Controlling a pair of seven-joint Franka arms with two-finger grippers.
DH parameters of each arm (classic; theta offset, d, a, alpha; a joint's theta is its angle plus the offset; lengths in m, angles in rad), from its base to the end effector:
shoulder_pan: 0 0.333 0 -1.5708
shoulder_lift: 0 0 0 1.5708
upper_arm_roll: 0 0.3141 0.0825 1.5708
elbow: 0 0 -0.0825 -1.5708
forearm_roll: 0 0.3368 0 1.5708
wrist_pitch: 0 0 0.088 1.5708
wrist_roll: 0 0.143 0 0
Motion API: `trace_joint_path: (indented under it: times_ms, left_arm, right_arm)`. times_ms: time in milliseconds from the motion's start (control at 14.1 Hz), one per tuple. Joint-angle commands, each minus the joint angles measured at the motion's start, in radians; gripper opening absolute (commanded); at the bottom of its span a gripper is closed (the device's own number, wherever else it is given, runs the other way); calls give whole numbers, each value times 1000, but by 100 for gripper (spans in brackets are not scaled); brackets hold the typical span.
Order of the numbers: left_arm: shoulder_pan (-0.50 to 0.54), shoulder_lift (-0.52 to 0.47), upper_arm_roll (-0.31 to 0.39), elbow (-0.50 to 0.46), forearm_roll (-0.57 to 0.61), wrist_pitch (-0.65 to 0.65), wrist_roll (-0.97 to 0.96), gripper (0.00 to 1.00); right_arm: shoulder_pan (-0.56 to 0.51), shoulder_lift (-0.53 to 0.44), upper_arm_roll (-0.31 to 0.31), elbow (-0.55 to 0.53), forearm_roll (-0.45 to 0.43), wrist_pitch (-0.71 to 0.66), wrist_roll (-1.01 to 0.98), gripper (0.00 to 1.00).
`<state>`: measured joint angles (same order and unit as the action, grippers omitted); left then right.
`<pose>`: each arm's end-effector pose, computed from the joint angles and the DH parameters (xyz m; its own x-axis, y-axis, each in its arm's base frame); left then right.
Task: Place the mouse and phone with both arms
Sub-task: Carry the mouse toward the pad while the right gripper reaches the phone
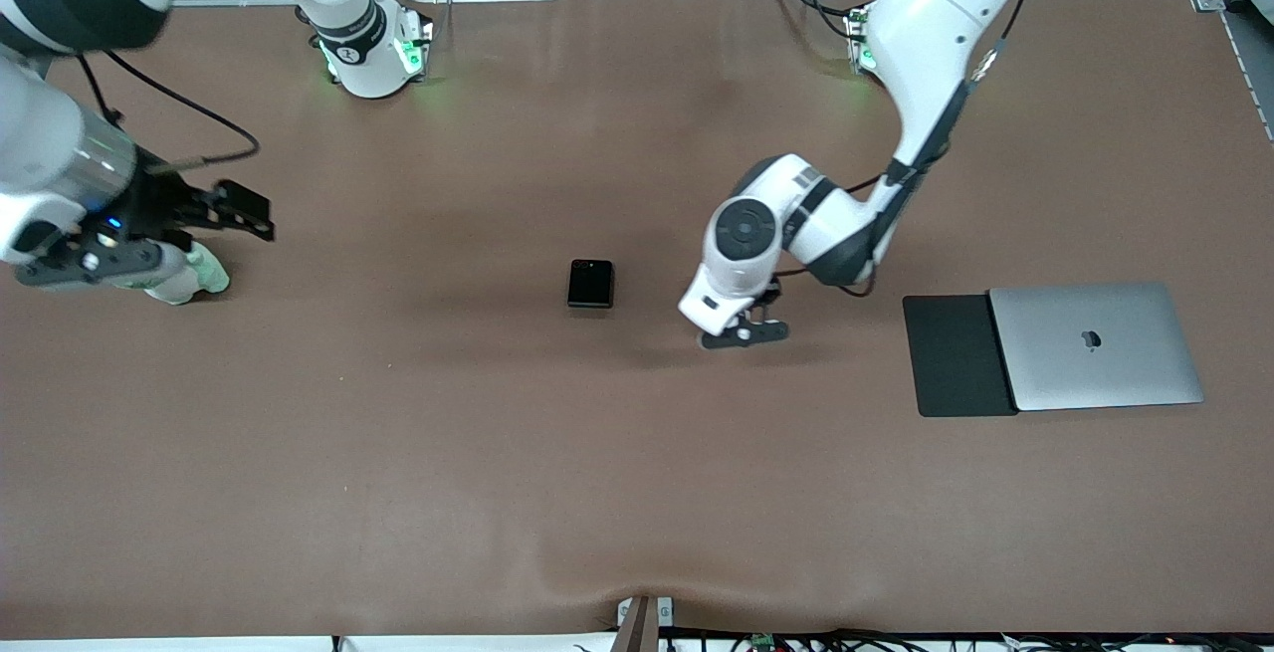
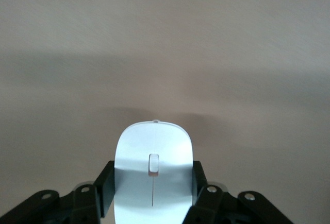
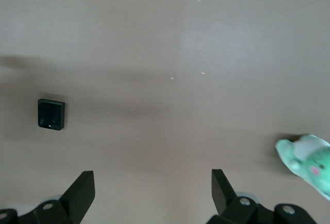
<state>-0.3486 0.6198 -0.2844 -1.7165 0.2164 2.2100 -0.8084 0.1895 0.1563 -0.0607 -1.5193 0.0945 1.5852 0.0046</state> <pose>0.5173 -0.3455 0.2262 0.9943 0.0817 -0.0680 0.0772 -0.9948 -0.0659 0.5422 0.0860 0.5275 0.9884 0.1219 -0.0904 0.1144 -0.9899 -0.0840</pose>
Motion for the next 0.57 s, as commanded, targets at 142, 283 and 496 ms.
trace_joint_path:
  times_ms: [142, 283, 496]
  left_arm:
    - [166, -121, -30, -152, 17, 7, 187, 40]
    - [281, -150, -83, -195, 17, 7, 268, 43]
    - [442, -182, -156, -248, 17, 10, 403, 43]
  right_arm:
    - [161, 74, -8, -83, 21, 171, 181, 100]
    - [247, 100, -8, -168, 21, 284, 254, 100]
    - [358, 175, -8, -234, 21, 425, 278, 100]
